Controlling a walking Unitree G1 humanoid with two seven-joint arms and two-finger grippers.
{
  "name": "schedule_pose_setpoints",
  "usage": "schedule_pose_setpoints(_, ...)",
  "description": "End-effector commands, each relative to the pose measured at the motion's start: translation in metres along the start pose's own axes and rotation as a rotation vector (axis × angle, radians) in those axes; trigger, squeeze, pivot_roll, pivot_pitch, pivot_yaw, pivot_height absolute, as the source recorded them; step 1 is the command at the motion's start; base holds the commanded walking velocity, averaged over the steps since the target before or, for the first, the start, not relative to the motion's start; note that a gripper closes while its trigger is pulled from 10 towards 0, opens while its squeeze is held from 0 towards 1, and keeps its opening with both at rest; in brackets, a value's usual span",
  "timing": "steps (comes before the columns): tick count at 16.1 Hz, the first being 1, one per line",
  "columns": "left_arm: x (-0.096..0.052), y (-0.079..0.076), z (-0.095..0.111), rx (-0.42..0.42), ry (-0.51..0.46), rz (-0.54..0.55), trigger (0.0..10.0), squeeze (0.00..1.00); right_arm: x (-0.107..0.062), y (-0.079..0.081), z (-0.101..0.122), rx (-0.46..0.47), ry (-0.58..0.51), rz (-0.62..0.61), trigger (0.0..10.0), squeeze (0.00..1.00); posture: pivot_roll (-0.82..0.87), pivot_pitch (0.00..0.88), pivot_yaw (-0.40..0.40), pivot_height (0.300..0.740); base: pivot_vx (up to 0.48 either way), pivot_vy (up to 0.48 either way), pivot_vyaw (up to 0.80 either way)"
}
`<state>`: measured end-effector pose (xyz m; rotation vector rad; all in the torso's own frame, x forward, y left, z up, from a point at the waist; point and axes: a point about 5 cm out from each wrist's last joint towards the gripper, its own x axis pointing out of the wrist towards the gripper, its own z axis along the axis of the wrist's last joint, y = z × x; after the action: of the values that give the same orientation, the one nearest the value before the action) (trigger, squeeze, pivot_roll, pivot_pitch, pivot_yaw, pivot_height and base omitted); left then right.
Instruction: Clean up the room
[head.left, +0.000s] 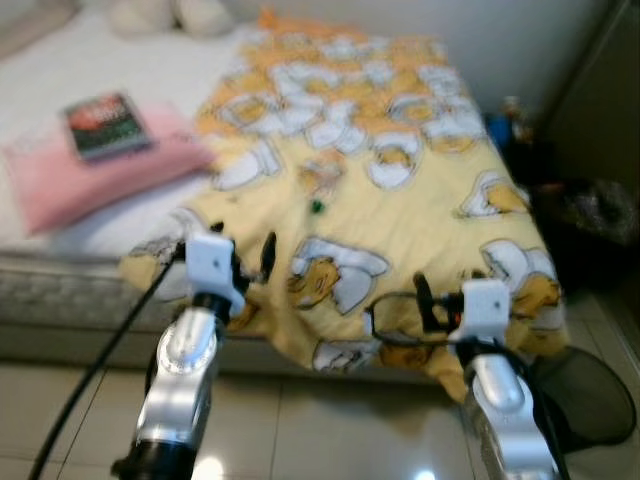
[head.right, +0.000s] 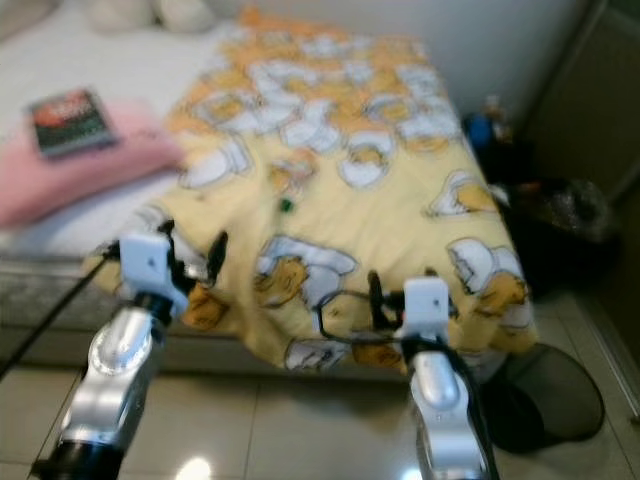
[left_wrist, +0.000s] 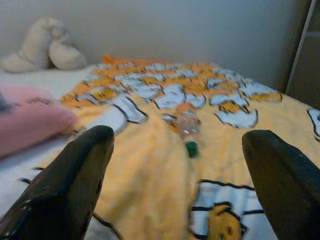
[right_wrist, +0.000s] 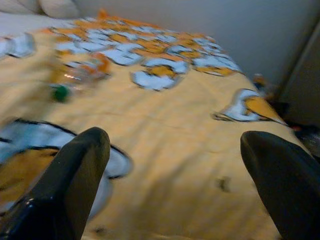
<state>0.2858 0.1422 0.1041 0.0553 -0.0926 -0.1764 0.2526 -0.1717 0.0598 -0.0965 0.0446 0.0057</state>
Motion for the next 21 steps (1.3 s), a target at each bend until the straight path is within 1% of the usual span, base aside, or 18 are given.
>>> schedule_pose_setpoints(1, 0.001, -0.002, -0.003, 0.042, 0.025, 0.003, 10.0, 0.0, 0.002, -0.002, 0.001, -0.01, -0.001, -0.009, 10.0, 0.0, 0.02, 0.0, -0.012, 0.727, 0.0, 0.0, 0.0)
schedule_pose_setpoints(2, -0.001, -0.004, -0.002, -0.028, 0.001, -0.014, 10.0, 1.0, 0.002, -0.001, 0.001, -0.011, -0.002, -0.009, 10.0, 0.0, 0.02, 0.0, -0.012, 0.727, 0.0, 0.0, 0.0)
schedule_pose_setpoints(3, -0.001, -0.004, -0.007, -0.029, 0.042, -0.005, 10.0, 1.0, 0.006, 0.0, -0.001, -0.037, 0.028, -0.007, 10.0, 0.0, 0.02, 0.0, -0.012, 0.727, 0.0, 0.0, 0.0)
schedule_pose_setpoints(5, -0.001, -0.004, -0.009, -0.032, 0.054, -0.005, 10.0, 1.0, 0.008, -0.002, -0.001, -0.025, 0.027, -0.012, 10.0, 0.0, 0.02, 0.0, -0.015, 0.727, 0.0, 0.0, 0.0)
schedule_pose_setpoints(6, -0.001, -0.007, -0.012, -0.039, 0.068, -0.037, 10.0, 1.0, 0.009, -0.005, 0.0, -0.028, 0.02, -0.019, 10.0, 0.0, 0.02, 0.0, -0.016, 0.727, 0.0, 0.0, 0.0)
schedule_pose_setpoints(7, -0.001, -0.008, -0.013, -0.034, 0.08, -0.036, 10.0, 1.0, 0.009, -0.006, 0.0, -0.026, 0.018, -0.019, 10.0, 0.0, 0.02, 0.0, -0.016, 0.727, 0.0, 0.0, 0.0)
schedule_pose_setpoints(8, 0.0, -0.011, -0.014, 0.013, 0.08, -0.062, 10.0, 1.0, 0.009, -0.006, 0.001, -0.029, 0.009, -0.014, 10.0, 0.0, 0.02, 0.0, -0.015, 0.727, 0.0, 0.0, 0.0)
schedule_pose_setpoints(9, 0.003, -0.01, -0.012, -0.016, 0.062, -0.065, 10.0, 0.0, 0.01, -0.005, 0.002, -0.034, 0.001, -0.014, 10.0, 0.0, 0.02, 0.0, -0.013, 0.727, 0.255, 0.0, 0.0)
schedule_pose_setpoints(10, 0.006, -0.009, -0.013, 0.01, 0.068, -0.059, 10.0, 0.0, 0.011, -0.004, 0.002, -0.031, 0.0, -0.004, 10.0, 0.0, 0.02, 0.0, -0.012, 0.727, 0.48, 0.0, 0.0)
schedule_pose_setpoints(11, 0.009, -0.008, -0.015, 0.008, 0.086, -0.052, 10.0, 0.0, 0.012, 0.0, 0.0, -0.043, 0.019, 0.015, 10.0, 0.0, 0.02, 0.0, -0.01, 0.727, 0.48, 0.0, -0.8)
schedule_pose_setpoints(15, 0.012, -0.009, -0.014, -0.034, 0.086, -0.038, 10.0, 0.0, 0.012, -0.002, -0.002, -0.042, 0.026, 0.008, 10.0, 0.0, 0.01, 0.0, -0.009, 0.727, 0.48, 0.0, -0.73)
schedule_pose_setpoints(16, 0.014, -0.007, -0.014, -0.046, 0.086, -0.018, 10.0, 0.0, 0.013, -0.004, -0.005, -0.046, 0.038, -0.001, 10.0, 0.0, 0.01, 0.0, -0.009, 0.727, 0.48, 0.0, -0.73)
schedule_pose_setpoints(17, 0.016, -0.006, -0.014, -0.052, 0.081, 0.008, 10.0, 0.0, 0.013, -0.004, -0.005, -0.048, 0.03, 0.0, 10.0, 0.0, 0.01, 0.0, -0.013, 0.727, 0.48, 0.0, 0.0)
schedule_pose_setpoints(21, 0.021, 0.008, -0.013, -0.112, 0.086, 0.121, 10.0, 0.0, 0.013, 0.002, -0.003, -0.045, 0.021, 0.022, 10.0, 0.0, 0.01, 0.0, -0.017, 0.727, 0.48, 0.0, 0.0)
